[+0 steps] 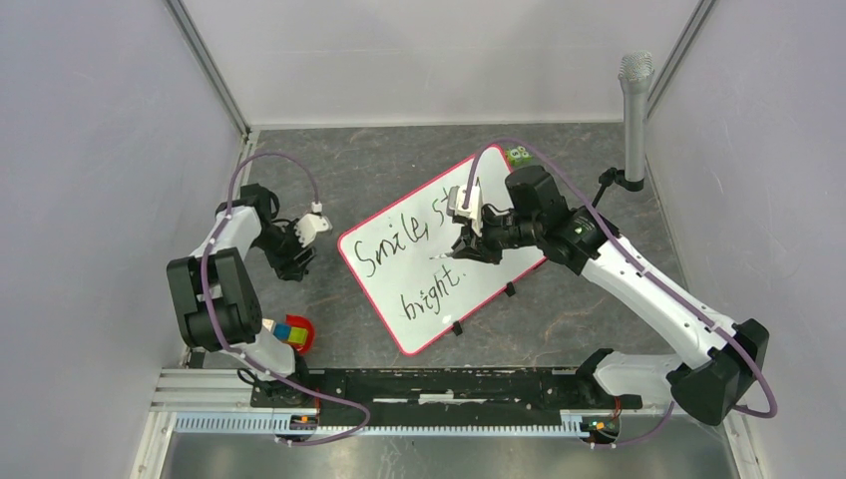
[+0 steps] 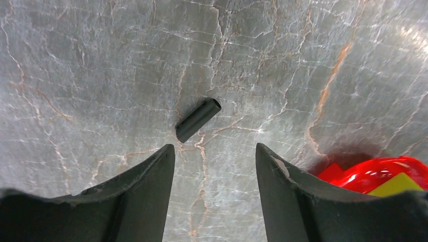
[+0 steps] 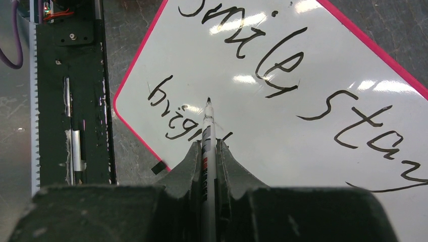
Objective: Write a sentence on the whiteboard
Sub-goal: Close the whiteboard marker at the center of the board.
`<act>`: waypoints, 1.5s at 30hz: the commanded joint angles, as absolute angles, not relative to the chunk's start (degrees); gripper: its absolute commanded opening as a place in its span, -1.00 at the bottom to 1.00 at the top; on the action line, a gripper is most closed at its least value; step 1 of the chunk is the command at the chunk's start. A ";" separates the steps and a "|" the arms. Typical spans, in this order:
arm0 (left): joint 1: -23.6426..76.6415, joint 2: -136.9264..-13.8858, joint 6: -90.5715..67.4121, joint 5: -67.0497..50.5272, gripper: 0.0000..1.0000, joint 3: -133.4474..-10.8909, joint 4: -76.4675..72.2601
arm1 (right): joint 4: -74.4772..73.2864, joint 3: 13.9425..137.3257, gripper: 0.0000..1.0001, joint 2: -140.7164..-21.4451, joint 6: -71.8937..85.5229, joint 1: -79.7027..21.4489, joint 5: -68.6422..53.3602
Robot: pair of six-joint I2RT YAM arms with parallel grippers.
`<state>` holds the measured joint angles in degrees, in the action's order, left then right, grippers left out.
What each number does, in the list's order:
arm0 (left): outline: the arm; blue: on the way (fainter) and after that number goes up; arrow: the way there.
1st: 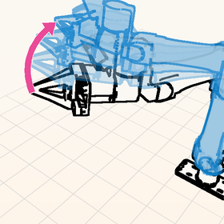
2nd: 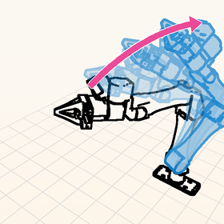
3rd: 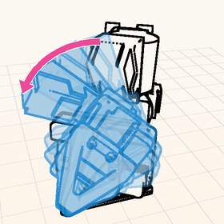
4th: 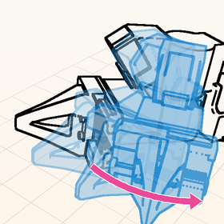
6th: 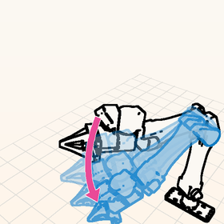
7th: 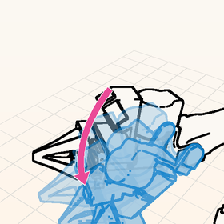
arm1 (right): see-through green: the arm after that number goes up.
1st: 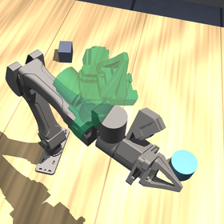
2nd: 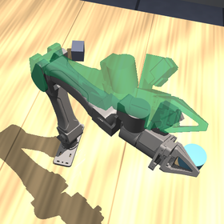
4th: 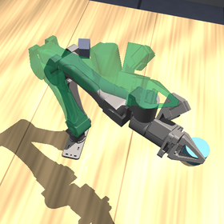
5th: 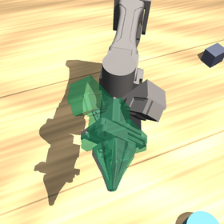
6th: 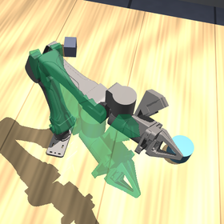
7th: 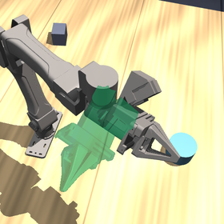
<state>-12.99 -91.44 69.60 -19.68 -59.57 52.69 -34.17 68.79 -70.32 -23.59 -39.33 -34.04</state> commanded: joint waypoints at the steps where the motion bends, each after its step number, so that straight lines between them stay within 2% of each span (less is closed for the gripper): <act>1: -12.75 -91.67 85.23 -21.05 0.33 -58.74 52.03 | -33.49 71.64 -1.00 -70.99 -22.77 -39.42 -34.36; 9: -12.39 -98.03 93.26 -19.28 0.30 -58.77 49.24 | -34.51 72.66 -1.00 -71.56 -22.15 -39.46 -34.19; 13: -12.14 -99.68 93.93 -17.09 0.16 -56.49 44.77 | -34.86 72.68 -1.00 -71.32 -22.06 -39.46 -34.15; 15: -12.14 -99.23 94.38 -16.70 -0.01 -54.60 43.55 | -35.00 72.73 -1.00 -71.04 -22.06 -39.46 -33.82; 19: -12.14 -96.27 92.80 -17.77 -0.55 -51.85 43.53 | -35.23 72.94 -1.00 -70.73 -22.14 -39.44 -33.23; 25: -12.57 -93.16 86.30 -21.07 -0.95 -52.83 48.09 | -33.32 73.10 -1.00 -69.90 -21.12 -39.29 -32.65; 29: -13.85 -91.63 77.79 -24.88 -0.96 -58.20 51.82 | -31.84 73.30 -1.00 -69.64 -19.89 -38.71 -32.53; 33: -17.30 -90.14 67.49 -32.61 -0.96 -73.11 62.00 | -31.73 74.44 -1.00 -69.30 -19.11 -37.35 -32.49; 36: -17.53 -84.63 59.59 -38.80 -0.96 -80.66 66.81 | -30.75 74.79 -1.00 -68.54 -18.16 -35.99 -33.06; 40: -9.17 -75.55 50.39 -35.88 -0.96 -84.32 67.57 | -31.21 75.99 -1.00 -68.92 -17.41 -35.29 -34.89; 45: 9.44 -68.10 43.19 -27.33 -0.96 -84.41 67.94 | -28.78 73.82 -1.00 -67.93 -13.72 -35.07 -38.89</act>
